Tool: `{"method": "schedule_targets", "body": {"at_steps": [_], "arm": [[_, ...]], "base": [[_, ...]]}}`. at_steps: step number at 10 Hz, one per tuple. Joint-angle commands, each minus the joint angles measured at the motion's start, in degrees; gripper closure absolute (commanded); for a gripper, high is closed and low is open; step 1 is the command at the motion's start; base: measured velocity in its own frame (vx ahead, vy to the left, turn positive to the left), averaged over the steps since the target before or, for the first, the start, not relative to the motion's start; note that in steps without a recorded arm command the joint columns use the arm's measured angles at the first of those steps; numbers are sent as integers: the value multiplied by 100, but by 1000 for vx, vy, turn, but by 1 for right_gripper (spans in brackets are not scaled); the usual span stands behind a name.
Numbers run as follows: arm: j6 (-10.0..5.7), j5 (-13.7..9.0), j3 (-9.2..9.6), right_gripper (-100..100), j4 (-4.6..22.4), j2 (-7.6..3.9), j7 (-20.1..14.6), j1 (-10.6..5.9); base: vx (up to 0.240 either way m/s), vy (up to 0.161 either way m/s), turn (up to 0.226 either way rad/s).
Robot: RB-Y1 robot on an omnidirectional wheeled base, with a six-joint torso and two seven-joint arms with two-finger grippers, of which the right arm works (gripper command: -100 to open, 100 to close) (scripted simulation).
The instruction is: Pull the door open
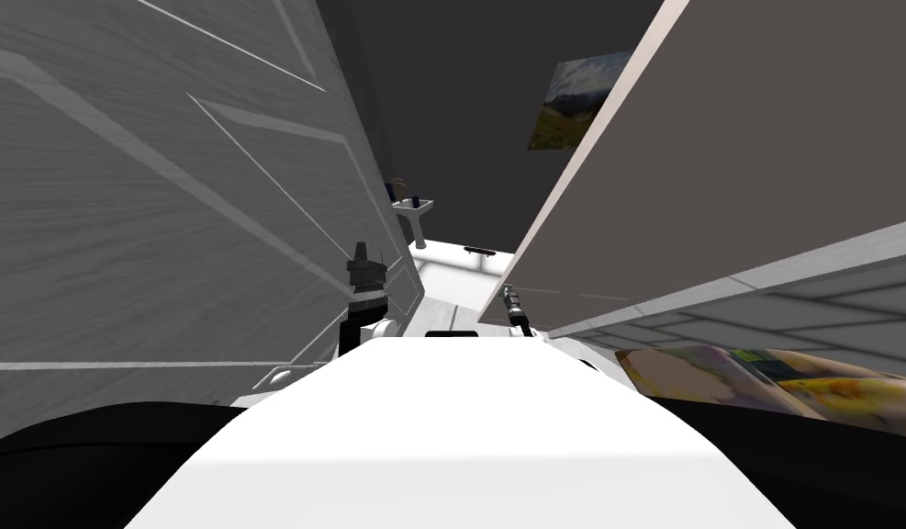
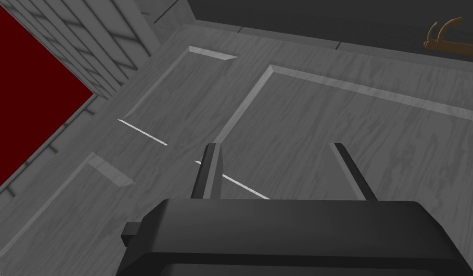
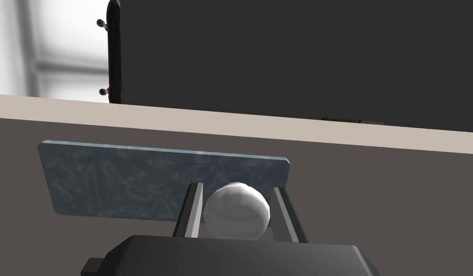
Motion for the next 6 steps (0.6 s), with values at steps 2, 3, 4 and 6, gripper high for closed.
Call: {"method": "schedule_targets", "body": {"at_steps": [2, 3, 4, 6], "arm": [[-37, 32, 54, 100, 7, -28, -63, 5], [-117, 101, 169, 100, -2, -88, -186, 74], [-139, 116, 194, 100, -7, -107, -216, 87], [-239, 186, 309, 100, -33, -197, -350, 148]], "base": [[-178, -43, 55], [-150, -24, 90], [-193, -46, 87], [-200, -60, 74]]}}
